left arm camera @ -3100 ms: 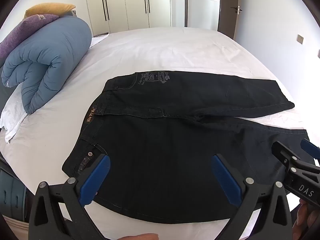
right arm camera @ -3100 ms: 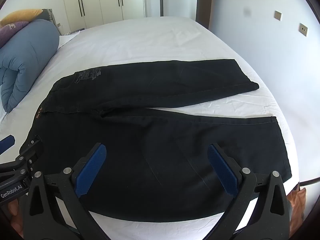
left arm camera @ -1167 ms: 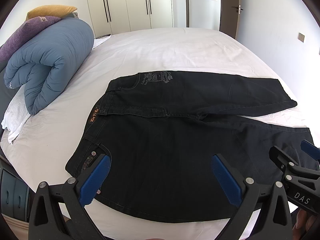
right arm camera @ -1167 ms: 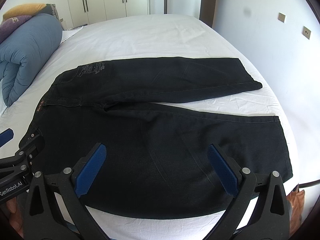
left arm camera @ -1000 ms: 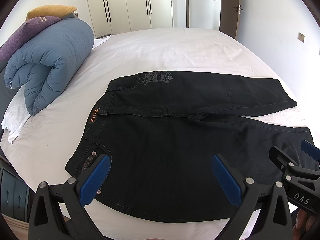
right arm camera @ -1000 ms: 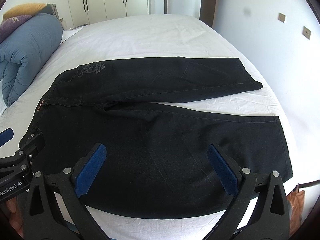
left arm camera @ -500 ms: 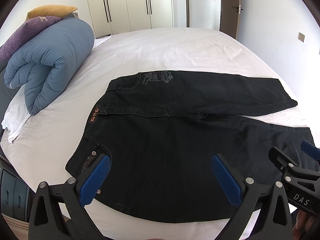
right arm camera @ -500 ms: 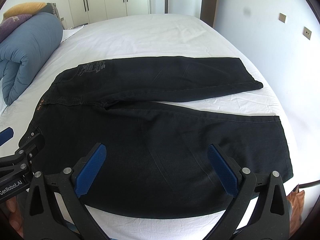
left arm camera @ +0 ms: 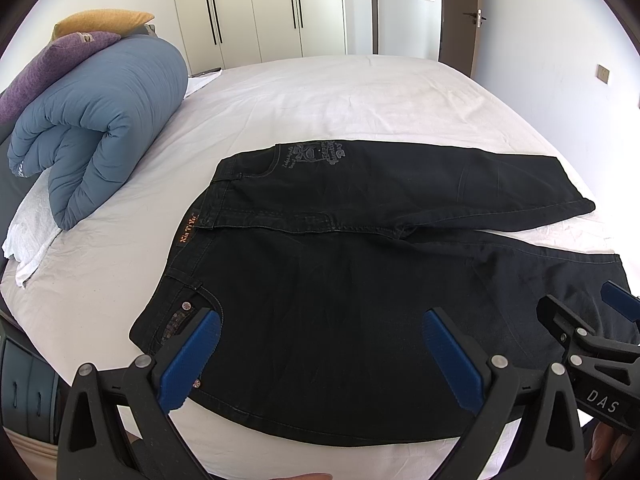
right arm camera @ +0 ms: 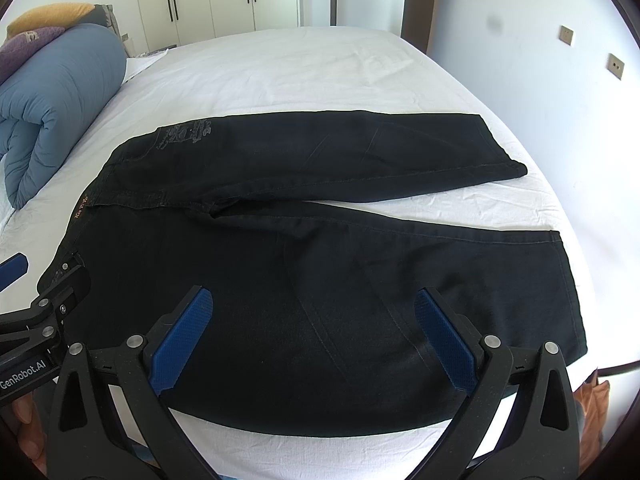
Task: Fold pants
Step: 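Grasp the jeans waistband with the left gripper while the right gripper grasps the waistband beside it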
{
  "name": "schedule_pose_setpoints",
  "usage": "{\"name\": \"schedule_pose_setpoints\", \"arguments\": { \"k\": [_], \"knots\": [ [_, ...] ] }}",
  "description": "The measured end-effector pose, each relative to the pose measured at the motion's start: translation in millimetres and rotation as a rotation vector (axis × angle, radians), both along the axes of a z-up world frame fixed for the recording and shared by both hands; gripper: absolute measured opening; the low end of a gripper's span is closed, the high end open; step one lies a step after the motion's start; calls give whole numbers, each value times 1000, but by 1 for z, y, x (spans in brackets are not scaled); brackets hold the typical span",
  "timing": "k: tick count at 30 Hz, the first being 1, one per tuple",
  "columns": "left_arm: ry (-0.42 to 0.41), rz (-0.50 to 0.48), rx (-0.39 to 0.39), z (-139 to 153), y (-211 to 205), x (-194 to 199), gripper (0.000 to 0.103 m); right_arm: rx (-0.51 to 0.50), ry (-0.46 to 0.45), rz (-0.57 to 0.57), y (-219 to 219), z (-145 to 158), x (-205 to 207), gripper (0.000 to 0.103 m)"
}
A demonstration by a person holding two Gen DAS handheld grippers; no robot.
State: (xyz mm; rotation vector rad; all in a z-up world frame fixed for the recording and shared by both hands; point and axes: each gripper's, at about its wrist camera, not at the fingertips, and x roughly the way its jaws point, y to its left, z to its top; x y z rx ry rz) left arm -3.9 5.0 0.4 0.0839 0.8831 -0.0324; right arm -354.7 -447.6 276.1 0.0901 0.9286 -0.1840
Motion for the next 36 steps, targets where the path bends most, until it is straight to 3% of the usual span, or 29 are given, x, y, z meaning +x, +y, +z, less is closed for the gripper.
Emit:
{"name": "schedule_pose_setpoints", "arguments": {
  "k": [6, 11, 16, 18, 21, 23, 25, 27, 29, 33, 36],
  "knots": [
    [2, -20, 2, -4, 3, 4, 103, 3, 11, 20, -1, -5, 3, 103],
    [28, -54, -30, -5, 20, 30, 103, 27, 6, 97, -6, -5, 17, 103],
    [82, -124, 1, -9, 37, 82, 103, 56, -28, 296, -8, 6, 50, 103],
    [36, -175, -17, -8, 43, 99, 103, 54, -44, 404, -6, 11, 69, 103],
    [158, -224, -14, -15, 53, 143, 103, 21, -46, 555, -4, 17, 102, 103],
    [178, -235, -52, -14, 67, 176, 103, 18, -30, 658, -5, 20, 129, 103],
    [126, -275, 8, -10, 74, 207, 103, 44, -15, 736, -8, 21, 155, 103],
    [127, -332, 85, -13, 76, 244, 103, 74, 4, 816, -13, 20, 182, 103],
    [151, -402, 102, -17, 74, 277, 103, 83, 20, 869, -13, 17, 211, 97],
    [242, -545, 159, -40, 64, 340, 102, 97, 93, 925, -17, -1, 269, 73],
    [331, -618, 175, -64, 61, 371, 89, 123, 115, 924, -24, -17, 303, 63]
  ]
}}
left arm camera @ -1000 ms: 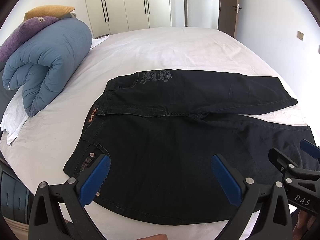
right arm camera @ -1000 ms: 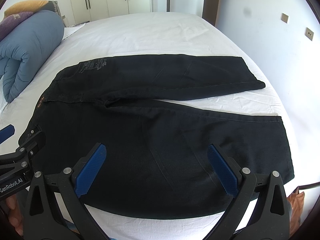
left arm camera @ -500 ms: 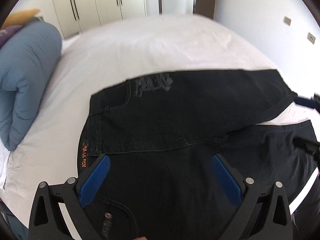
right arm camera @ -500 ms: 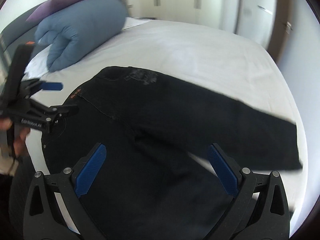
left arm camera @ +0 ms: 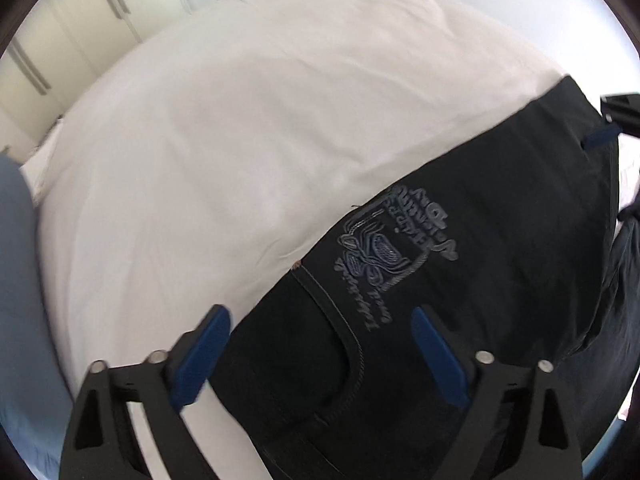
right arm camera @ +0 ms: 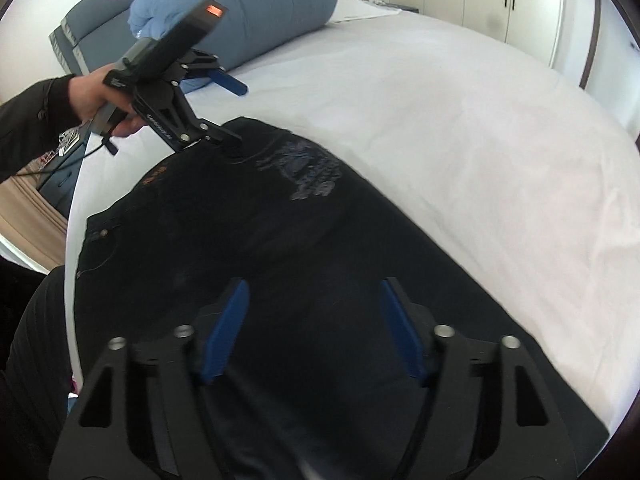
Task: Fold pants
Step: 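Grasp the jeans waistband with the left gripper while the right gripper grasps the waistband beside it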
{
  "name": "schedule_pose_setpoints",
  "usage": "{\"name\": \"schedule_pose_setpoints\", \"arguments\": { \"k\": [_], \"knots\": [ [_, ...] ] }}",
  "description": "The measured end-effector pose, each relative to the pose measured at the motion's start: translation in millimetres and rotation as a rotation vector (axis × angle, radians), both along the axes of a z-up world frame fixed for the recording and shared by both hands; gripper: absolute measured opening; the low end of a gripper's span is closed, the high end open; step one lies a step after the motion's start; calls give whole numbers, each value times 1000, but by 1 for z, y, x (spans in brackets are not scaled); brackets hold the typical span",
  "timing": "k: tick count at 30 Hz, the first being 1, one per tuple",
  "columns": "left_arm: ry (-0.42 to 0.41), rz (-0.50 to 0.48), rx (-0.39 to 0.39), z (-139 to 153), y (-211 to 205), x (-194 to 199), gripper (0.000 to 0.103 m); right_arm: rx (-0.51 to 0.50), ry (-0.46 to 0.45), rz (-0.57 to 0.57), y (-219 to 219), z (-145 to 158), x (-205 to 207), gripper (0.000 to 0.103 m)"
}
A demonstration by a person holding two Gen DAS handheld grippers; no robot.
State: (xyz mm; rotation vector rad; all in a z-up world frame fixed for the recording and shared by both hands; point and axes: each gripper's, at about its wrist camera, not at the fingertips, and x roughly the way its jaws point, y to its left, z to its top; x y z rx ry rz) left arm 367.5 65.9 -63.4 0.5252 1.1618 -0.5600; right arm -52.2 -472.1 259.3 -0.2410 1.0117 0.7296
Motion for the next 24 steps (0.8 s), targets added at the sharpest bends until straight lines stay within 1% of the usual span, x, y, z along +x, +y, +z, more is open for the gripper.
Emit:
{"name": "schedule_pose_setpoints", "arguments": {
  "k": [2, 4, 5, 7, 9, 11, 12, 13, 14, 15, 16, 17, 18, 20, 22, 24],
  "knots": [
    [42, -12, 16, -13, -1, 21, 87, 23, 9, -5, -4, -8, 15, 63],
    [72, -13, 6, -23, 3, 38, 87, 39, 11, 3, -7, -14, 25, 62],
    [87, -9, 3, -28, 5, 44, 86, 41, 13, 14, -8, -15, 28, 59],
    [127, 4, 26, -41, 11, 54, 85, 35, 22, 34, -8, -20, 33, 59],
    [157, -7, 33, -51, 12, 54, 82, 27, 28, 56, -3, -28, 37, 59],
    [178, -8, 27, -59, 11, 50, 72, 13, 28, 70, -2, -31, 44, 59],
    [180, -5, 21, -60, 11, 50, 68, 10, 28, 71, 0, -31, 45, 59],
    [182, -3, 10, -59, 9, 48, 58, 10, 30, 70, 2, -33, 50, 59],
    [190, -7, -1, -58, 7, 46, 38, 9, 31, 69, 3, -31, 54, 59],
    [187, -13, -4, -56, 4, 40, 28, 5, 29, 68, 5, -31, 58, 59],
    [172, -26, 5, -54, 0, 35, 15, 2, 30, 70, 9, -31, 63, 59],
    [154, -39, 21, -52, -3, 29, 12, -1, 29, 76, 13, -30, 67, 57],
    [128, -47, 37, -49, -6, 24, 10, -9, 26, 84, 18, -29, 69, 55],
    [71, -63, 39, -39, -9, 9, 7, -35, 23, 99, 27, -30, 74, 55],
    [0, -71, 14, -24, -8, -10, 7, -50, 23, 107, 33, -29, 82, 55],
    [-47, -76, -15, -11, -3, -31, 7, -64, 17, 120, 41, -27, 88, 55]
  ]
}}
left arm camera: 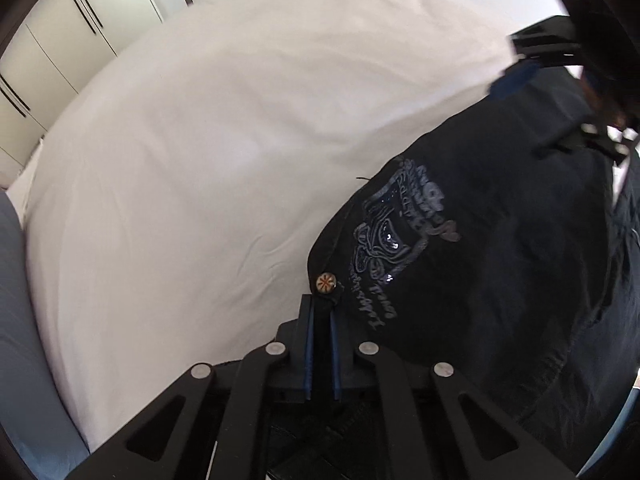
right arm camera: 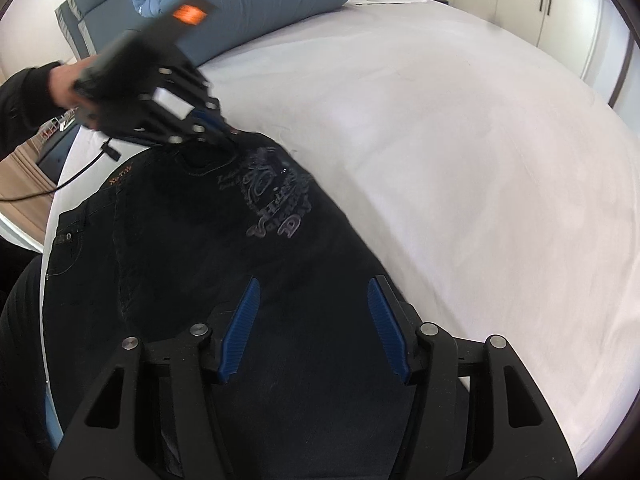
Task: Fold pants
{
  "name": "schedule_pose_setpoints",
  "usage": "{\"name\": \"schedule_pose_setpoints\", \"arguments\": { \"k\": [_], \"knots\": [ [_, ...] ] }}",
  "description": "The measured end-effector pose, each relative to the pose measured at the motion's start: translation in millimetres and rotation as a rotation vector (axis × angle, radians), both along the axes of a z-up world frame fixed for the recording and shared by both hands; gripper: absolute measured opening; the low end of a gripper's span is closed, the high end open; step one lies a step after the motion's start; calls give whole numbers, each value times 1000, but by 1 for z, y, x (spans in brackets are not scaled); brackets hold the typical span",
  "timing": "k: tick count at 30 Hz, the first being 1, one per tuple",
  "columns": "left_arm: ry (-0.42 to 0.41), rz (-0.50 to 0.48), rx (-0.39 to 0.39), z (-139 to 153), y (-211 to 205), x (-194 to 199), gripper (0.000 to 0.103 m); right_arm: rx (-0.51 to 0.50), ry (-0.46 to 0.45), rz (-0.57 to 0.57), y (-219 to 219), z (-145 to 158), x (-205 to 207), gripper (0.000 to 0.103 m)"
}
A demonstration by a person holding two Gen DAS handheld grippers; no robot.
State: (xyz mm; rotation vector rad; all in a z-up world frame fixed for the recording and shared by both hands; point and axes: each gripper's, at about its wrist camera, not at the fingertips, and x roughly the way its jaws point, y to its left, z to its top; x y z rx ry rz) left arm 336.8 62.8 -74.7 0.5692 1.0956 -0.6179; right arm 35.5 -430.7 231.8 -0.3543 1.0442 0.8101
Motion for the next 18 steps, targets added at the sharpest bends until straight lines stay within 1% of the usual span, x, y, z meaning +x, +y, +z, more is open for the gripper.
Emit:
{"name": "schedule_pose_setpoints", "arguments": {
  "k": [3, 7, 8, 9, 10, 11, 12, 13, 15, 16, 18],
  "knots": [
    [-58, -16, -23, 14, 4, -26, 7, -9, -6, 16, 7, 2, 6, 55],
    [-104, -34, -47, 15, -3, -58, 7, -24, 12, 47, 21, -2, 17, 55],
    [-108, -35, -48, 16, 1, -53, 7, -30, 21, 56, 24, -3, 18, 55],
    [-111, -38, -53, 15, 0, -57, 7, -42, 27, 70, 28, -5, 20, 55],
    [-110, -39, -58, 16, 0, -61, 7, -70, 27, 86, 34, -9, 21, 53],
    [-109, -38, -59, 18, 0, -55, 7, -84, 36, 96, 37, -12, 22, 42],
    [-109, -34, -60, 22, 3, -55, 7, -109, 51, 107, 41, -16, 24, 29],
    [-109, -27, -59, 20, 4, -55, 7, -123, 50, 109, 42, -18, 24, 26],
    [-116, -21, -50, 21, 10, -52, 6, -118, 47, 110, 43, -16, 22, 11],
    [-116, -18, -51, 17, 9, -47, 6, -112, 42, 108, 42, -13, 21, 10],
    [-118, -13, -54, 19, 10, -49, 6, -106, 29, 103, 43, -6, 14, 6]
  ]
}}
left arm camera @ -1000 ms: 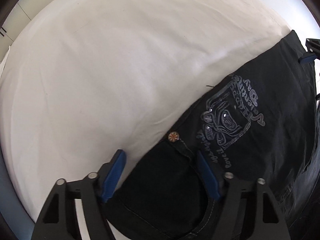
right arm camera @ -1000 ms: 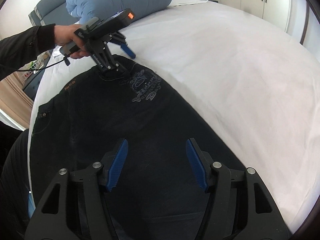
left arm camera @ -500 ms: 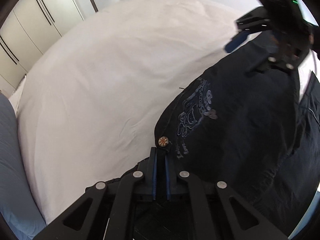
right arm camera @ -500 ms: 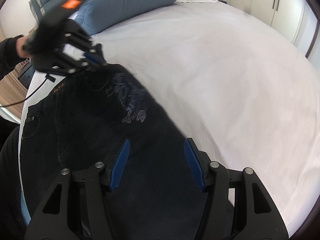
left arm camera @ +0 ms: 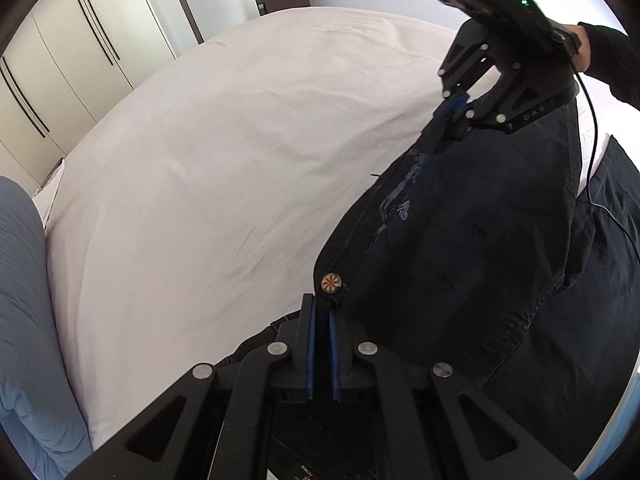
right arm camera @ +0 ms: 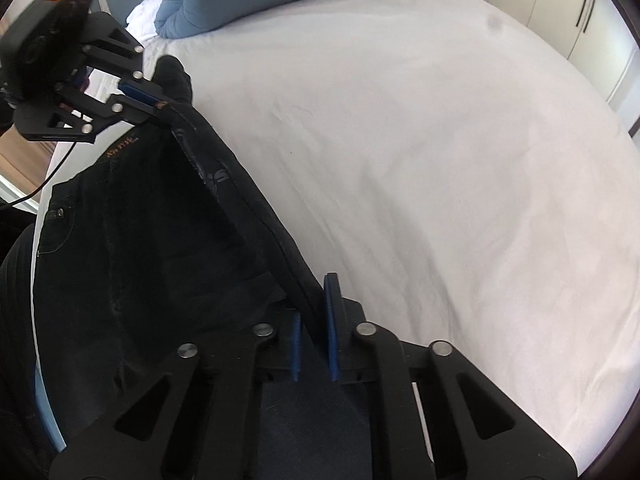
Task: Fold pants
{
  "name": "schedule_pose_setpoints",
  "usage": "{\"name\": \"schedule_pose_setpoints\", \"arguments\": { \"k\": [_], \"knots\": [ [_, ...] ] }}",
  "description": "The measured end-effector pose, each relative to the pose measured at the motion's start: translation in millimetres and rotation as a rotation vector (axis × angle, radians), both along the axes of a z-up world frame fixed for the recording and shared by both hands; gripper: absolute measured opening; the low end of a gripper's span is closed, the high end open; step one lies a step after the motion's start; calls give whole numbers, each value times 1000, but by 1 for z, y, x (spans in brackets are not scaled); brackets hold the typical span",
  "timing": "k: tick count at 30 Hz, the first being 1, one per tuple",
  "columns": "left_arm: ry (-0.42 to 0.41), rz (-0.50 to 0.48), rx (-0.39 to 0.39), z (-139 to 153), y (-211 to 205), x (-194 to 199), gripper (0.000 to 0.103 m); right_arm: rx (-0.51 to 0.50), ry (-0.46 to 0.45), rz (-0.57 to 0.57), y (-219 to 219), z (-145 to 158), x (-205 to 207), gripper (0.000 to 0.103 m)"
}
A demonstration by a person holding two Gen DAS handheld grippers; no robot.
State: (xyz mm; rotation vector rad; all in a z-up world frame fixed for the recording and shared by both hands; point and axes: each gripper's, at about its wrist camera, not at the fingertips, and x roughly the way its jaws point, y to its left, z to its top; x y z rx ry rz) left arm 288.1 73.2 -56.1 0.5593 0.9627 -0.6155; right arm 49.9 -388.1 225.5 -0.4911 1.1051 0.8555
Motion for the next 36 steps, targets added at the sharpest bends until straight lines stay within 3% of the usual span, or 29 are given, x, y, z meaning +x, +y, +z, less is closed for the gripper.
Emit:
{"name": "schedule_pose_setpoints", "arguments": {
  "k": [9, 15, 21, 28, 36],
  "knots": [
    [-64, -26, 78, 2, 1, -34, 4, -127, -223, 105, 32, 23, -78, 2],
    [-132, -107, 192, -7, -3, -96, 4, -324, -377, 340, 66, 8, -168, 1],
    [-190, -246, 314, -34, -15, -159, 3, -577, -557, 685, 81, -31, -269, 1],
    [-212, -371, 388, -57, -21, -215, 3, -648, -607, 840, 84, -46, -341, 1],
    [-193, -424, 420, -75, -11, -231, 3, -659, -633, 937, 93, -47, -414, 1]
  ]
}}
